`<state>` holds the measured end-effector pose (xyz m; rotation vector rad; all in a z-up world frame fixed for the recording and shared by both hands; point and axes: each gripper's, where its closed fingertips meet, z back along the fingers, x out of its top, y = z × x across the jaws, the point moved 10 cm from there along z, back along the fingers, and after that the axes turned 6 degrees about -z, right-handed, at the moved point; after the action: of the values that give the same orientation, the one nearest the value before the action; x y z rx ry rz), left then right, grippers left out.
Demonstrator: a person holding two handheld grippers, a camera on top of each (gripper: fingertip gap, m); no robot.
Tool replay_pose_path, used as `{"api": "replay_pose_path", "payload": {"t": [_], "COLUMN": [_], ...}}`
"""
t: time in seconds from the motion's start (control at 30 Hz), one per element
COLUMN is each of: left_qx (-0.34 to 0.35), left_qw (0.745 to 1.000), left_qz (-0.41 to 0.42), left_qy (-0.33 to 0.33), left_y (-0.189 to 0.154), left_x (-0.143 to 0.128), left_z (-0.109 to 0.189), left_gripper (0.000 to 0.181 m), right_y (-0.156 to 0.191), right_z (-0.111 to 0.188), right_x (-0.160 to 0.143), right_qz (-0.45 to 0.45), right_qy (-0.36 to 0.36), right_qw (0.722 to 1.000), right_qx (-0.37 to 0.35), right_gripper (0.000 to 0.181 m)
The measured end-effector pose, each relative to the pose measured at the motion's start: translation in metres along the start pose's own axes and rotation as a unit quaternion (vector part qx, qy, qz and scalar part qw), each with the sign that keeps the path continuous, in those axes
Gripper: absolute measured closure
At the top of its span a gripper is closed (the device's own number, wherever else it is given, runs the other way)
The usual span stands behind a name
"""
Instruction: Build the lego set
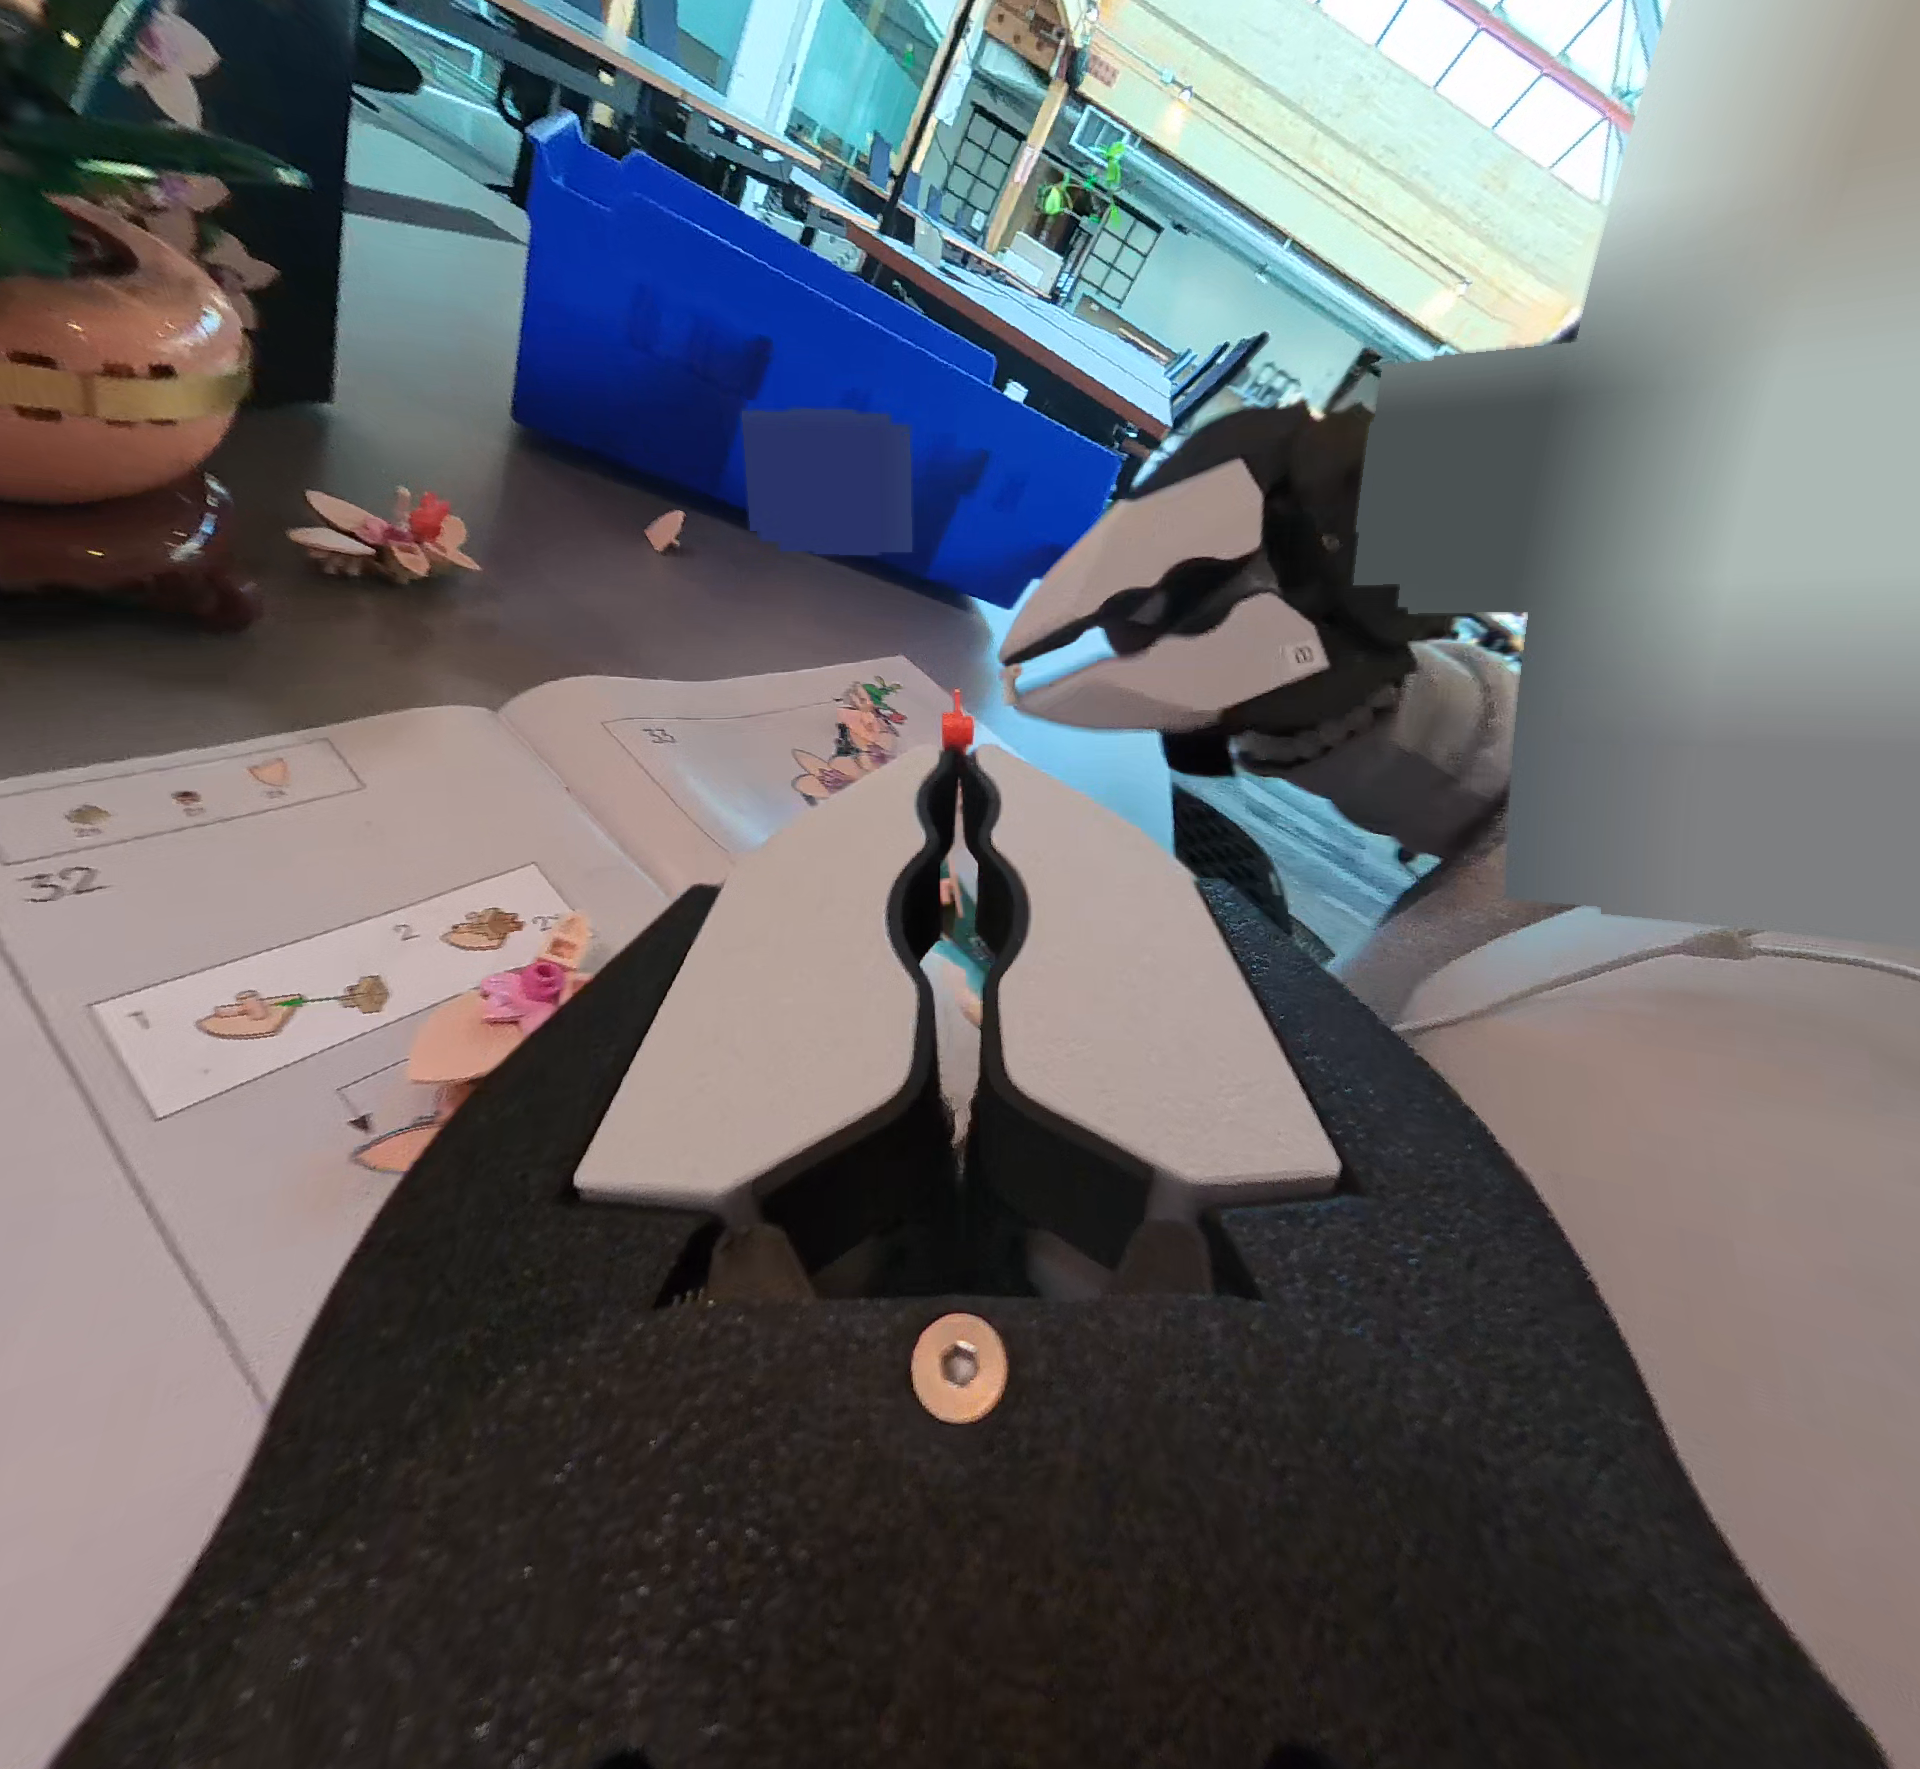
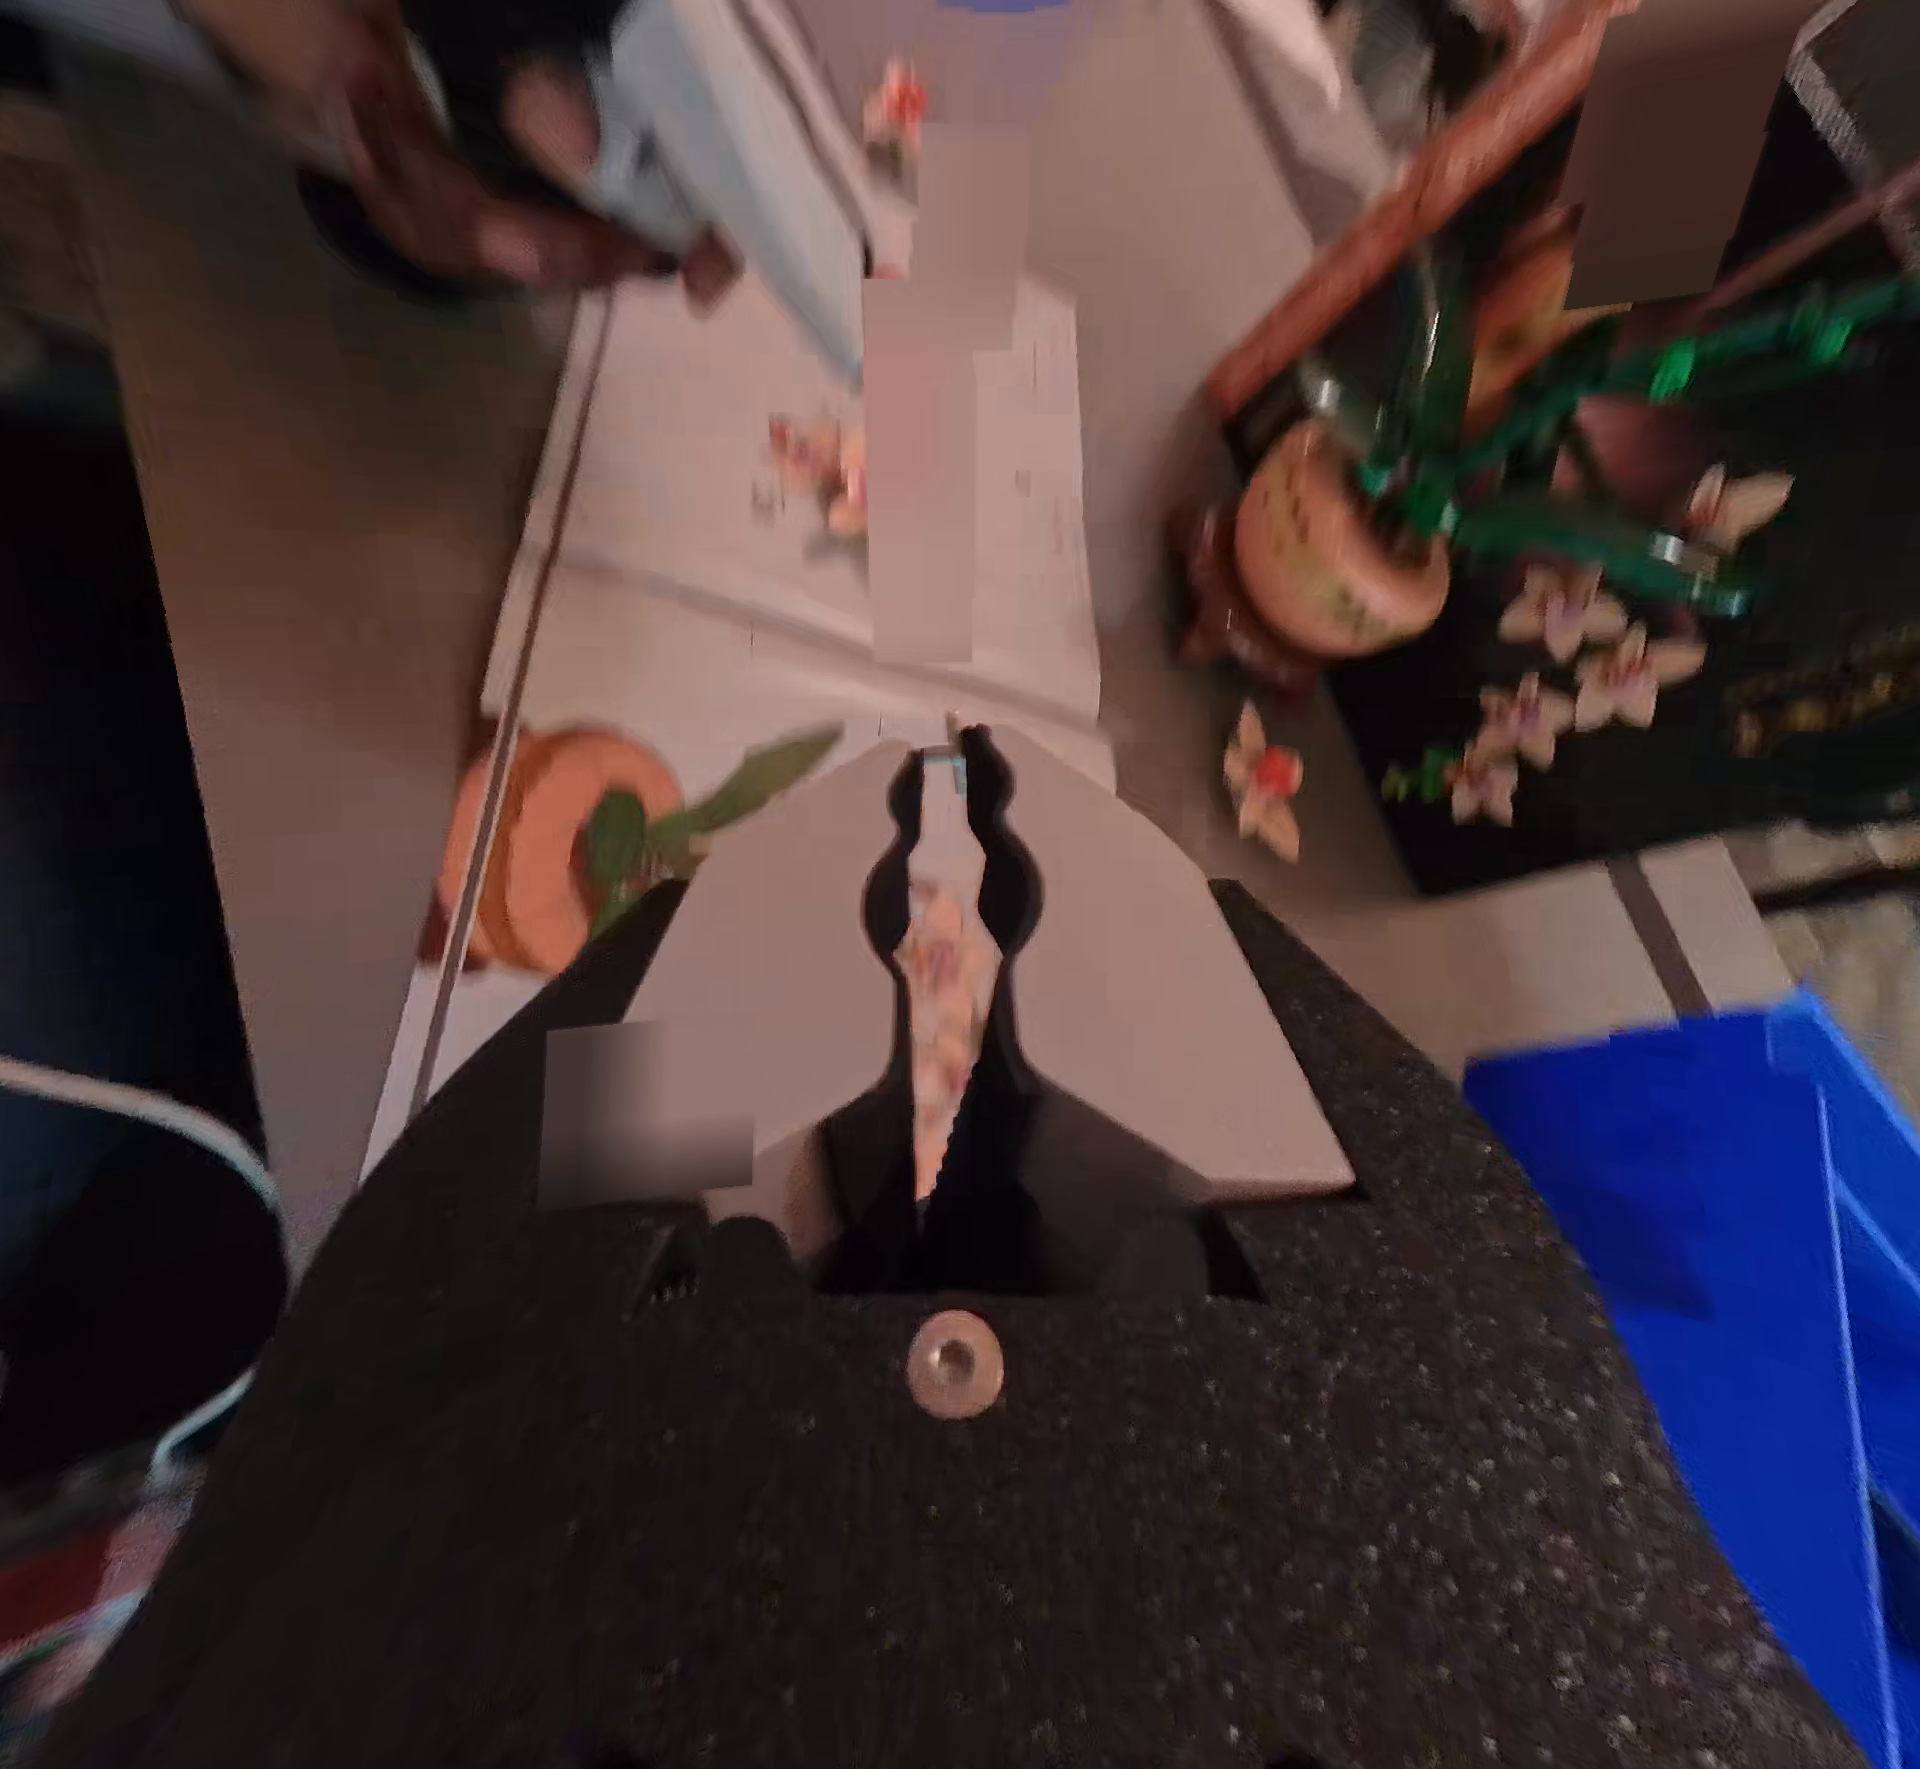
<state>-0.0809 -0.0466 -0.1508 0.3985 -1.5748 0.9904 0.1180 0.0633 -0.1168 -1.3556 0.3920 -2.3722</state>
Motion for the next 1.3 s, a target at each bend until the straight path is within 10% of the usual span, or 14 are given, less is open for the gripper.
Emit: {"api": "replay_pose_path", "payload": {"t": [0.1, 0.43, 1.1, 1.3], "left_qx": [-0.007, 0.076, 0.054, 0.053], "left_qw": [1.000, 0.997, 0.998, 0.998], "left_qz": [0.021, -0.006, 0.004, 0.004], "left_qy": [0.018, 0.015, -0.021, -0.017], "left_y": [0.003, 0.022, 0.026, 0.027], "left_x": [0.002, 0.012, 0.011, 0.009], "left_z": [0.005, 0.045, 0.056, 0.056], "left_gripper": [0.181, 0.181, 0.181, 0.181], "right_y": [-0.010, -0.016, -0.026, -0.032], "right_z": [-0.021, -0.098, -0.143, -0.142], "right_x": [0.016, 0.012, 0.035, 0.029], "right_qz": [0.002, 0.027, 0.202, 0.161], "right_qy": [-0.054, 0.079, 0.223, 0.201], "right_qw": [0.995, 0.970, 0.853, 0.856], "right_qx": [0.079, 0.226, 0.426, 0.448], "right_gripper": [0.176, 0.177, 0.172, 0.177]}}
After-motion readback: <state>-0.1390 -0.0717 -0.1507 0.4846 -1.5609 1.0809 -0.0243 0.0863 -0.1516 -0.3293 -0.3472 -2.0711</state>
